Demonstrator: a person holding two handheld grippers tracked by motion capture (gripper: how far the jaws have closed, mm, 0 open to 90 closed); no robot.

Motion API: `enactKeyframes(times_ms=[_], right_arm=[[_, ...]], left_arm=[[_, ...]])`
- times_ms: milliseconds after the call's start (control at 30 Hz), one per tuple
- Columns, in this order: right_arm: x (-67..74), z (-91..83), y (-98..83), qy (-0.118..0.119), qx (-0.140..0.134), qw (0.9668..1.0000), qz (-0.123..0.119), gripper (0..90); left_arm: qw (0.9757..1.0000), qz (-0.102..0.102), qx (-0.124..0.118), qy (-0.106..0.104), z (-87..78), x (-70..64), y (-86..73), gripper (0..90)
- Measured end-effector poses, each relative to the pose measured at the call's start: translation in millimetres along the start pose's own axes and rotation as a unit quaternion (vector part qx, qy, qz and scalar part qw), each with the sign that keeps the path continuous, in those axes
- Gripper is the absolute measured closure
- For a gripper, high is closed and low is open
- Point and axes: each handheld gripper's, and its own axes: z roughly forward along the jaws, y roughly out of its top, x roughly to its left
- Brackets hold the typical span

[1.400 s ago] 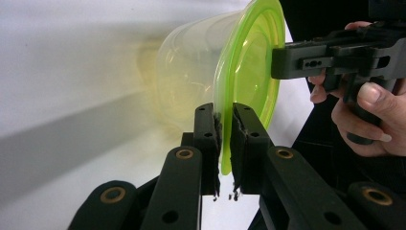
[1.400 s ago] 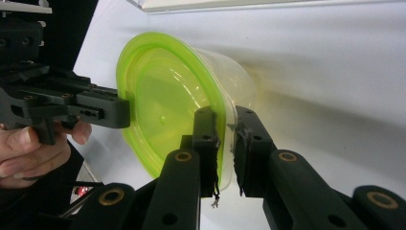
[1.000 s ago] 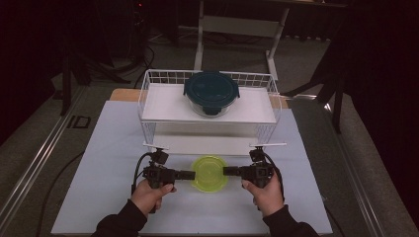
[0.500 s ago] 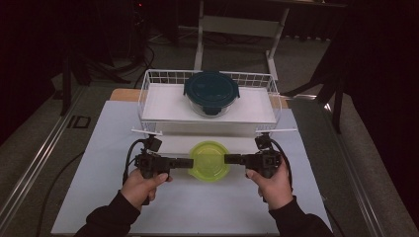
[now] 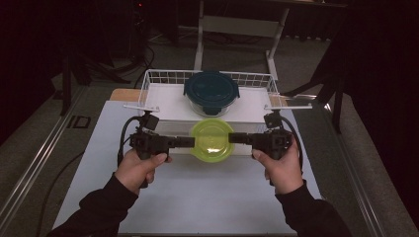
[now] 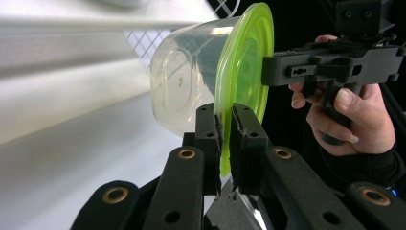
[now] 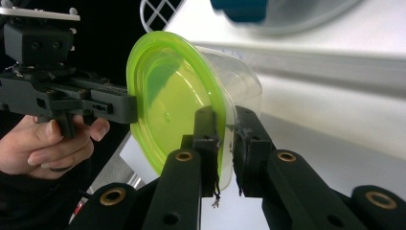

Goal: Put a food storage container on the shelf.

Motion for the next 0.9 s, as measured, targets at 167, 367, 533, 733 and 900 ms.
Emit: enactKeyframes(times_ms=[167,367,533,733,900], right_arm=[[8.0,-10.2,26.6,-0.003,-0.015,0.9999,-0.006,80.6],[11.3,-9.0,51.1,-0.017,-0.018,0.9997,-0.007,80.4],[12.6,-8.8,67.8,-0.02,-0.025,0.9995,-0.003,80.4],[14.4,-9.5,86.3,-0.032,-0.032,0.999,-0.004,80.2],[13.2,-7.8,104.7,-0.043,-0.038,0.9983,0.002,80.1]], left_arm=[[0.9999,0.009,-0.014,0.002,-6.5,-10.2,25.1,82.9],[0.9996,0.008,-0.023,0.012,-9.4,-12.3,42.7,83.0],[0.9995,0.005,-0.028,0.014,-12.0,-12.9,59.7,83.0],[0.9991,0.006,-0.039,0.018,-13.3,-14.1,81.0,82.9],[0.9986,0.002,-0.047,0.026,-9.8,-10.2,96.9,82.9]])
